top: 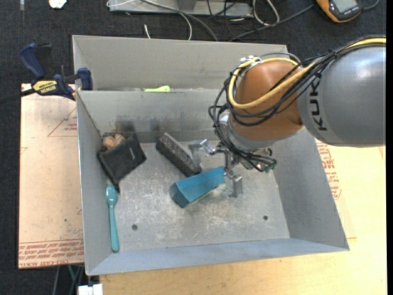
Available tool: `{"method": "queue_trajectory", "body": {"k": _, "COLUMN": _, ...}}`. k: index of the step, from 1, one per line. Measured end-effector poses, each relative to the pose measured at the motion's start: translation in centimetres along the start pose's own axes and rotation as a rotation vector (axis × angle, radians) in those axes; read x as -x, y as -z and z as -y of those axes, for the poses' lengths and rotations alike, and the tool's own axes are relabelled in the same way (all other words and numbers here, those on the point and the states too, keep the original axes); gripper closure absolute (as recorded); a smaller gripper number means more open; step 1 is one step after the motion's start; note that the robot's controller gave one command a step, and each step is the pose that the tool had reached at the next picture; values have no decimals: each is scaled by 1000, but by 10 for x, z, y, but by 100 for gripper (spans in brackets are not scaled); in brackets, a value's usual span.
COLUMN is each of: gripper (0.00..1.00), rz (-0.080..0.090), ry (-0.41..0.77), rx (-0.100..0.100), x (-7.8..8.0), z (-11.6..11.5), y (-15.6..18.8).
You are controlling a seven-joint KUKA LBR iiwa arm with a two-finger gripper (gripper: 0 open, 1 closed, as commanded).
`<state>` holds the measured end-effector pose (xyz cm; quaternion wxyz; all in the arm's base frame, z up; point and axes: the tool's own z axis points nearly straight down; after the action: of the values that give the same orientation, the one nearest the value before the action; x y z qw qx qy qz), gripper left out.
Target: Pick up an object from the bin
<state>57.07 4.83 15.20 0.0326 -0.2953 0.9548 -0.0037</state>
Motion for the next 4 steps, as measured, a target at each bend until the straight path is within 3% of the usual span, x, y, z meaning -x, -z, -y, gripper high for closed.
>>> {"method": "queue_trajectory", "body": {"k": 1, "gripper": 0, "rz": 3, "ry": -1, "rx": 0, "x": 7, "z": -15, "y": -6}}
{"method": "queue_trajectory", "body": {"k": 2, "gripper": 0, "rz": 6, "ry": 64, "rx": 1, "x": -5, "z": -26, "y": -33}}
{"method": "queue_trajectory", "body": {"k": 3, "gripper": 0, "rz": 5, "ry": 57, "rx": 0, "x": 0, "z": -25, "y": -38}}
{"method": "queue_trajectory", "body": {"k": 4, "gripper": 0, "rz": 7, "ry": -26, "rx": 1, "x": -14, "z": -9, "y": -35}}
